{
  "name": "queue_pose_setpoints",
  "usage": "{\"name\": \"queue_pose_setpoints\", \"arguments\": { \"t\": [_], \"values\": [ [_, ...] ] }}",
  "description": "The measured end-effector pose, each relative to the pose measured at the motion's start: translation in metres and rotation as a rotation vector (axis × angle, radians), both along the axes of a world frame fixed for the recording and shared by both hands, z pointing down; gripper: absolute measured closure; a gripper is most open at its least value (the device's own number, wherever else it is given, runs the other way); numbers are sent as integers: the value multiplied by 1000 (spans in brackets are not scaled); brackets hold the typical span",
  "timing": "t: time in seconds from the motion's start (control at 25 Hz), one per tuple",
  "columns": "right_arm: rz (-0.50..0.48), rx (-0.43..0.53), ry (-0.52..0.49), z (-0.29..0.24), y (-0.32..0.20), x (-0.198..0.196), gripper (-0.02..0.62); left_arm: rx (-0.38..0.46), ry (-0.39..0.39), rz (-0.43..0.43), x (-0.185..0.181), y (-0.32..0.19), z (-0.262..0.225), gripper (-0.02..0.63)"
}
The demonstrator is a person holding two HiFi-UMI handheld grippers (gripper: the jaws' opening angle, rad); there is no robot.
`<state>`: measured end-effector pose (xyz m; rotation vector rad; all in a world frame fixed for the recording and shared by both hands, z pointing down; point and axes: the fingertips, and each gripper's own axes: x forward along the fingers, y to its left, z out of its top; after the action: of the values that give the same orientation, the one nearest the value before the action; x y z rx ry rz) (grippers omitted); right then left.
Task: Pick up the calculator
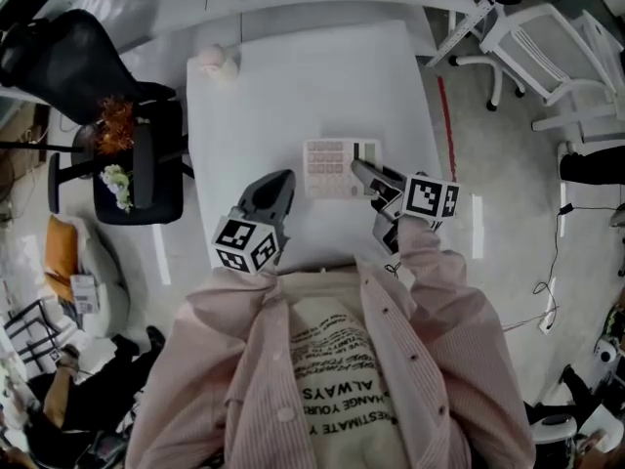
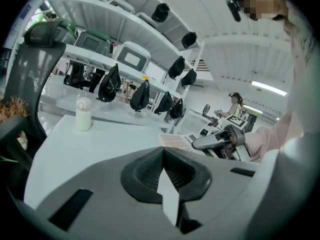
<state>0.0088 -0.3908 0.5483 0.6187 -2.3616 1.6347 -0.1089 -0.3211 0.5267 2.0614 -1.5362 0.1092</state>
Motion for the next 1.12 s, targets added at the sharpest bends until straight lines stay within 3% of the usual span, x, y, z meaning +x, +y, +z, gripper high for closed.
{"name": "queue_pose_setpoints", "arguments": {
  "t": [0.92,1.12],
  "values": [
    [176,56,-191,-111,-9,21,488,251,-111,-84,-33,-4,-109,604],
    [221,76,-182,-122,-11,28,488,304,-131,-111,-44,0,-127,604]
  ]
}}
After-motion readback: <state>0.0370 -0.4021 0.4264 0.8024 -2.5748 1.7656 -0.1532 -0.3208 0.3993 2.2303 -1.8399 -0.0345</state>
